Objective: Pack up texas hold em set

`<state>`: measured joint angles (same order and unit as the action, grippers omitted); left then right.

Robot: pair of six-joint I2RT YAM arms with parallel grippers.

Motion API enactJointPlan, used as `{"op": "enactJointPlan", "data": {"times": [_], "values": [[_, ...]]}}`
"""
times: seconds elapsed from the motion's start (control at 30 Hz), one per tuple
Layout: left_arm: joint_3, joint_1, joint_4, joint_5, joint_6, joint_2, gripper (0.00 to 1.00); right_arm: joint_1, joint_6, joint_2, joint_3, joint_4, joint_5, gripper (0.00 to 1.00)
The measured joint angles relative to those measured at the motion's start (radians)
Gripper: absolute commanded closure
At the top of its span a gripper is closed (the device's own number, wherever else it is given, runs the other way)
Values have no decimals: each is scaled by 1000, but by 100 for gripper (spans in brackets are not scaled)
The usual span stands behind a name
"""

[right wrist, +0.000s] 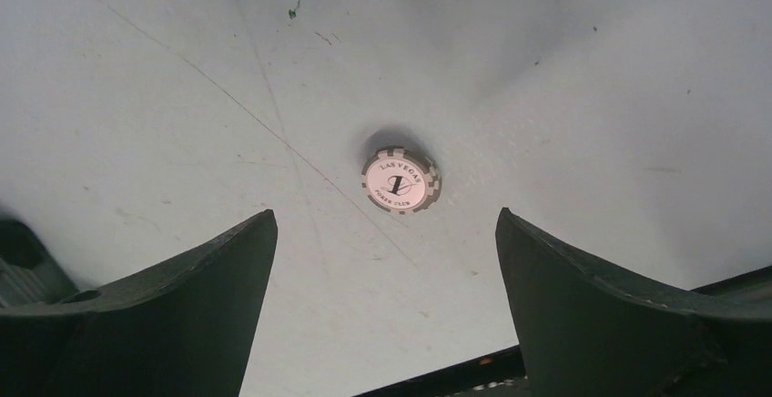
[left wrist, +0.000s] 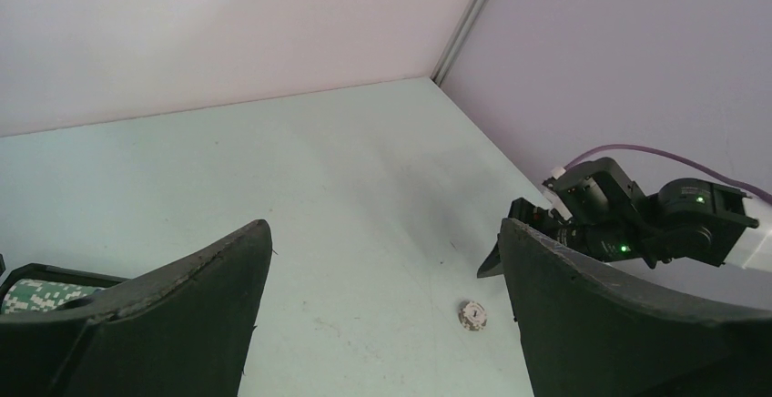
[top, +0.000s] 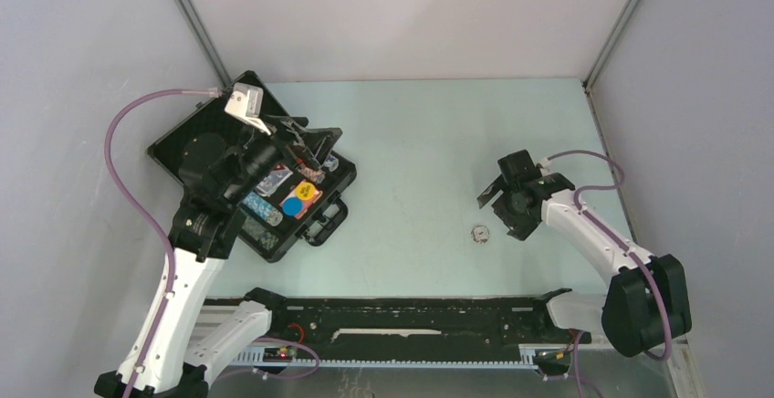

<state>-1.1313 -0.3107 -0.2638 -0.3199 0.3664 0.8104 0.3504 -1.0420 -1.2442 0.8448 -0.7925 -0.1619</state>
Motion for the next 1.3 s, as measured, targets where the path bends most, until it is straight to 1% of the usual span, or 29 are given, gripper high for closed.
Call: {"op": "enactJointPlan", "data": {"times": [0.17, 0.47, 0.6, 0.77, 0.93, 1.1, 1.3], "values": [[0, 0, 1, 0, 0, -2, 0, -28, -133, -10, 0, -20, 30, 0], [3, 0, 10, -1, 0, -6, 0, -43, -242, -111, 0, -21, 59, 1], [6, 0, 10, -2, 1, -6, 0, -50, -274, -159, 0, -20, 84, 8], [6, 0, 12, -3, 1, -8, 0, -54, -311, -200, 0, -19, 91, 9], [6, 0, 12, -7, 1, -9, 0, -52, -338, -214, 0, 3, 93, 16], [6, 0, 13, -7, 1, -17, 0, -41, -362, -251, -23, 51, 110, 19], [6, 0, 15, -9, 3, -21, 0, -35, -391, -265, -40, 62, 119, 20]]}}
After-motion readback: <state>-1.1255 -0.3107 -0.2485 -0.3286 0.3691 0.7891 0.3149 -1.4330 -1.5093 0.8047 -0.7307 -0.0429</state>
